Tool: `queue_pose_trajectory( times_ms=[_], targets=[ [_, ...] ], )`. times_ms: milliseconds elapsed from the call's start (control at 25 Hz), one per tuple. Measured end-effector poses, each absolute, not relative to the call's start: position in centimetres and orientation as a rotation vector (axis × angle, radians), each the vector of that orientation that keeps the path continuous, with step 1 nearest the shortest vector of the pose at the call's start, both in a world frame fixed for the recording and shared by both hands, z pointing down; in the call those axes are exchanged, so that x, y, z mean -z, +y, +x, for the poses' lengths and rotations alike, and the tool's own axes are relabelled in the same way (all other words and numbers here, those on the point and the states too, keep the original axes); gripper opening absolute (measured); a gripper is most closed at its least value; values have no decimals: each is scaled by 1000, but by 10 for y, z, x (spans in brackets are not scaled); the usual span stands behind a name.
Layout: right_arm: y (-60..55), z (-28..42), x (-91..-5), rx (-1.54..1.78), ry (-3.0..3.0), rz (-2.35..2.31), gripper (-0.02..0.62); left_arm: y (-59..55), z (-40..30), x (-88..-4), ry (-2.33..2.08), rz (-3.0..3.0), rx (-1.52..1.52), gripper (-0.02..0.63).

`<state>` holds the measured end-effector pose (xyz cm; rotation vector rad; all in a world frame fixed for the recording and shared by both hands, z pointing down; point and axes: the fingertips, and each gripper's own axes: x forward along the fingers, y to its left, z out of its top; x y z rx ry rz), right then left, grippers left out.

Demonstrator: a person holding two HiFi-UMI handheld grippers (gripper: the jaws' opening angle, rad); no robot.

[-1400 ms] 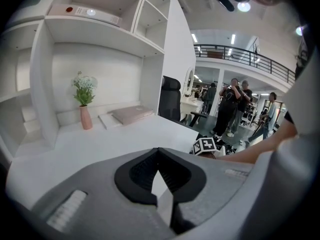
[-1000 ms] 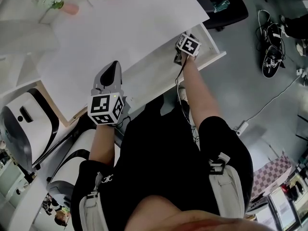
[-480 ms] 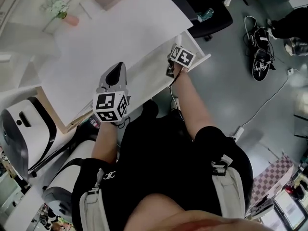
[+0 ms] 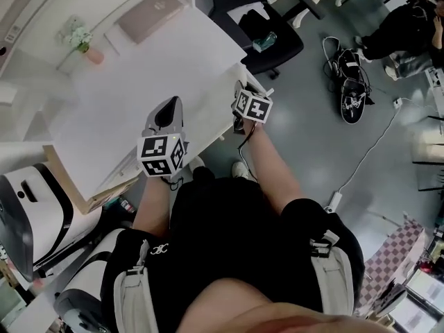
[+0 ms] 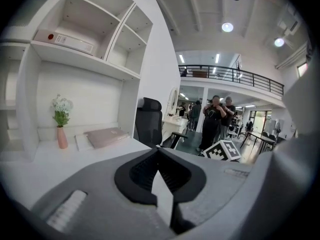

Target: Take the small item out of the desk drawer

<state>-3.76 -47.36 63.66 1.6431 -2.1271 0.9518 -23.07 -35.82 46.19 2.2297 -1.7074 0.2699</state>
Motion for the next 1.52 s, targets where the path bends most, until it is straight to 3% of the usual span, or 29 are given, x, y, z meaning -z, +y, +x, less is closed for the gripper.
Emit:
queue_pose_trajectory(
  times_ms=[680,1520],
  targets=[
    [-415,18,-403,-315,-2663,1763,106,-364,-161,-401,-1692,2409,-183,14],
    [-398,50,-378,-270,-2717,1789,107,-368,-130,-379,-1679,2466,-207,14]
  ],
)
